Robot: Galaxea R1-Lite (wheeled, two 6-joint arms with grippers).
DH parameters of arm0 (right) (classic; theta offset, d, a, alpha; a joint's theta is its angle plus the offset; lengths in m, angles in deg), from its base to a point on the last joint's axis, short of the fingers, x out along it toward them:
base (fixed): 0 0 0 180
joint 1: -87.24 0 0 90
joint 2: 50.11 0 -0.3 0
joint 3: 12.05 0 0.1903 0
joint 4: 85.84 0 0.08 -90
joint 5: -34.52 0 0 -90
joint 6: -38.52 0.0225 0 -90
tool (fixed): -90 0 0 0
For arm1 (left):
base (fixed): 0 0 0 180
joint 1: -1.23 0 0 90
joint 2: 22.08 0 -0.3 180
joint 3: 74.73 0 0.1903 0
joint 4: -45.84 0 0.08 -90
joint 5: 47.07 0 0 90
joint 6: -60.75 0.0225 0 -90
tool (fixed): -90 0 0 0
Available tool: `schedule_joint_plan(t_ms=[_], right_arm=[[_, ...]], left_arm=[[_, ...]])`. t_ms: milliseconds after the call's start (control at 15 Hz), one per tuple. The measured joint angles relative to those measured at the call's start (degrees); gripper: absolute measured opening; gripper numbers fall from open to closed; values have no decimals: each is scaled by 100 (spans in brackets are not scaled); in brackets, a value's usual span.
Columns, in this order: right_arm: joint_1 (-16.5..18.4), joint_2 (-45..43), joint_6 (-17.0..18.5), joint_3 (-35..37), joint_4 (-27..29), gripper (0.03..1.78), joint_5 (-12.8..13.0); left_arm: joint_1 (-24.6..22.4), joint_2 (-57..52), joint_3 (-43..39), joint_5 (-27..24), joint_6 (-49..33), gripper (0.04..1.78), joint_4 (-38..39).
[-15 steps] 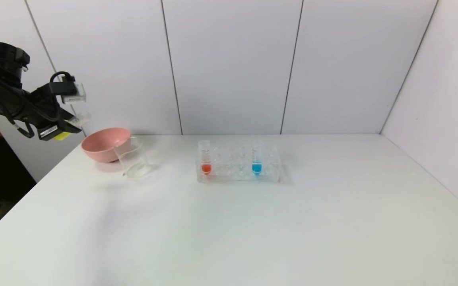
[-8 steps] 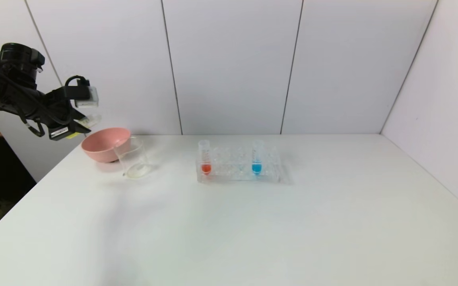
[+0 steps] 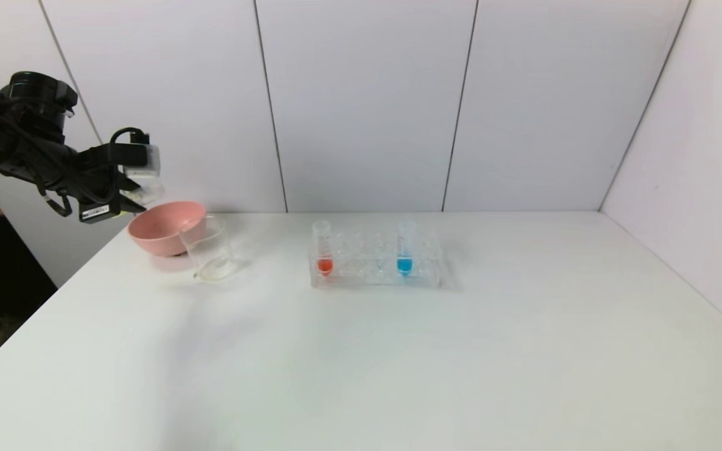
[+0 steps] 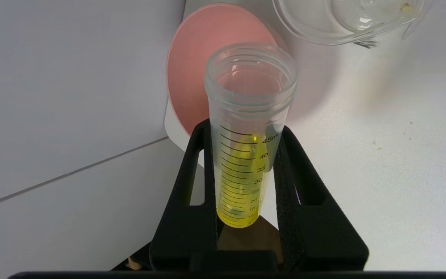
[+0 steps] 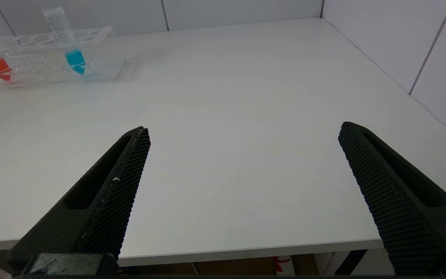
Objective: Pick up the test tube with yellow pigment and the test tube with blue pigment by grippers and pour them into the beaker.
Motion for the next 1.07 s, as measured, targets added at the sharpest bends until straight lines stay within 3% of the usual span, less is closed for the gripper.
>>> schedule_joint_plan(t_ms=[1067], right_arm=[[0, 0, 2, 0, 0, 177, 0]], left_arm=[[196, 68, -1, 306, 50, 44, 2]])
